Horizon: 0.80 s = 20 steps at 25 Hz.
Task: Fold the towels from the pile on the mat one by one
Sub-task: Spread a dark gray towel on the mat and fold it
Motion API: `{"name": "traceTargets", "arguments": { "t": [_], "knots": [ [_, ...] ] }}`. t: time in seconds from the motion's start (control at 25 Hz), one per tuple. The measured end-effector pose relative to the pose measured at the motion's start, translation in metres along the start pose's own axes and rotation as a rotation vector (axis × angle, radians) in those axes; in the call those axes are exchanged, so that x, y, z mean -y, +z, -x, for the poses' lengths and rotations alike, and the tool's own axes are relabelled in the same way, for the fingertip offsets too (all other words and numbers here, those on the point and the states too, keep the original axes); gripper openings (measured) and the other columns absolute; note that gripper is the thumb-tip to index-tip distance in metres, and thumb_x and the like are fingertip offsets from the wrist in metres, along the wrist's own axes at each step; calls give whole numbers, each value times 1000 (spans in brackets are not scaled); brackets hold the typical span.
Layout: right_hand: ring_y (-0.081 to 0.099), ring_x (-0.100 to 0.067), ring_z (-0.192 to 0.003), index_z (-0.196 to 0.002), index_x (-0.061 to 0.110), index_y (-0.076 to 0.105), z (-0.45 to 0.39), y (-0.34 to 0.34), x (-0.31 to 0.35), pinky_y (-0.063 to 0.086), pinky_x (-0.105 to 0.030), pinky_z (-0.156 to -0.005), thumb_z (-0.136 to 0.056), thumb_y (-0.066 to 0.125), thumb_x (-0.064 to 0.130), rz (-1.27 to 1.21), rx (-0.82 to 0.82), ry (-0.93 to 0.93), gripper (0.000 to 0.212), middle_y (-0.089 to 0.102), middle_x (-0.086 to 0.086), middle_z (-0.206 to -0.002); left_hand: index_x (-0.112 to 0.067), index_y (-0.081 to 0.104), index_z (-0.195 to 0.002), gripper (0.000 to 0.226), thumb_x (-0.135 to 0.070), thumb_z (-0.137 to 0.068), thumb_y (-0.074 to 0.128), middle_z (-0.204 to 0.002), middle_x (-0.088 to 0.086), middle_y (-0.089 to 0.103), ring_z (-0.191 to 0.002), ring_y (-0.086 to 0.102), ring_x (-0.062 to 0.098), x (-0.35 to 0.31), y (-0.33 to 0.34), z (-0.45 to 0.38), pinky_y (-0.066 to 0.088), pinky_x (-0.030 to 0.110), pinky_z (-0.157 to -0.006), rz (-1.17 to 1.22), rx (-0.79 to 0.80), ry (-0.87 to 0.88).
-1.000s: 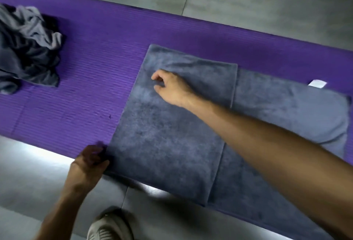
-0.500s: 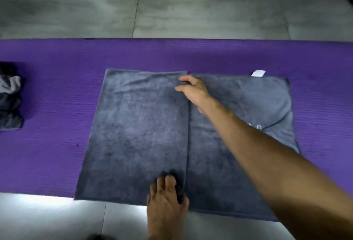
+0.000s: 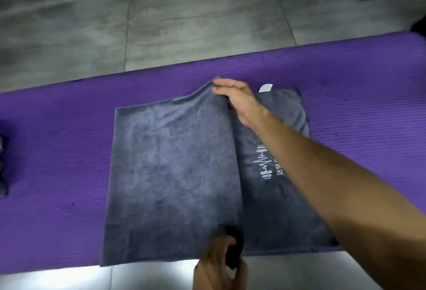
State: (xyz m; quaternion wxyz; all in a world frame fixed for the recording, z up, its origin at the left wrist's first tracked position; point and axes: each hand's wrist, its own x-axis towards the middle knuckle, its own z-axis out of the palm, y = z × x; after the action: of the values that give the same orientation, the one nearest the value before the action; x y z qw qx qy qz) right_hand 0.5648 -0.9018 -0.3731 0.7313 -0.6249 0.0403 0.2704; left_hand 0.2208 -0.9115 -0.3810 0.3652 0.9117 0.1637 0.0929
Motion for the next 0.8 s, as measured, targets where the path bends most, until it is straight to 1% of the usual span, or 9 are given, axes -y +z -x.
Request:
{"name": "traceTargets", "arguments": {
  "t": [0.08, 0.12, 0.2, 0.24, 0.36, 0.48, 0.6, 0.68, 0.8],
  "knots": [
    [64, -9, -96, -121, 6, 67, 1, -42, 14, 51, -17, -82, -83, 72, 6, 95, 20, 12, 38, 70, -6, -113, -35, 52, -90, 33, -33, -58, 54, -86, -15, 55, -62, 52, 0, -28, 21, -3, 43, 8, -56, 62, 84, 56],
    [63, -9, -97, -123, 8, 66, 2, -59, 18, 49, -15, -78, -84, 72, 8, 154, 40, 25, 39, 69, -5, -116, -35, 52, -92, 33, -33, -59, 57, -84, -14, 56, -63, 54, -1, -39, 30, -4, 47, 12, -56, 83, 128, 63],
    [62, -9, -102, -123, 14, 66, 4, -89, 23, 45, -20, -80, -84, 72, 13, 252, 42, 57, 39, 69, 0, -118, -34, 54, -92, 31, -34, -62, 61, -82, -13, 59, -63, 59, 4, -51, 52, -7, 49, 16, -54, 103, 197, 7],
    [61, -10, -102, -123, 17, 66, 6, -102, 24, 44, -24, -81, -84, 72, 14, 272, 35, 73, 39, 69, 2, -116, -34, 55, -90, 29, -35, -62, 61, -81, -13, 60, -64, 61, 6, -56, 61, -8, 48, 17, -54, 106, 233, -22],
    [63, -10, -99, -127, 17, 64, 11, -126, 26, 46, -20, -75, -85, 72, 15, 262, 9, 103, 42, 69, 2, -110, -34, 55, -88, 27, -36, -62, 61, -79, -16, 65, -69, 59, 2, -67, 77, -10, 46, 17, -64, 98, 347, -17],
    [64, -7, -98, -125, 16, 65, 14, -143, 24, 47, -12, -66, -84, 73, 14, 209, -40, 83, 41, 69, 1, -114, -34, 55, -90, 24, -35, -67, 62, -85, -14, 68, -78, 64, 3, -75, 91, -14, 49, 17, -73, 123, 417, -29],
    [64, -2, -87, -121, 16, 67, 14, -159, 27, 45, -8, -58, -83, 74, 12, 165, -95, 65, 39, 70, 4, -105, -32, 59, -90, 17, -33, -73, 61, -90, -12, 67, -83, 61, 1, -92, 104, -17, 44, 13, -77, 147, 476, 9],
    [65, -2, -83, -119, 16, 68, 13, -171, 24, 47, -10, -60, -83, 74, 11, 131, -117, 72, 36, 71, 4, -100, -31, 61, -92, 15, -32, -77, 62, -92, -12, 66, -87, 59, 0, -101, 111, -20, 41, 9, -78, 196, 518, 15],
    [67, -7, -88, -119, 16, 66, 11, -185, 17, 51, -17, -67, -83, 73, 8, 79, -120, 105, 37, 71, 1, -102, -28, 64, -101, 19, -31, -81, 64, -100, -10, 67, -94, 59, 2, -105, 123, -24, 41, 8, -81, 225, 593, -3]
  ]
}}
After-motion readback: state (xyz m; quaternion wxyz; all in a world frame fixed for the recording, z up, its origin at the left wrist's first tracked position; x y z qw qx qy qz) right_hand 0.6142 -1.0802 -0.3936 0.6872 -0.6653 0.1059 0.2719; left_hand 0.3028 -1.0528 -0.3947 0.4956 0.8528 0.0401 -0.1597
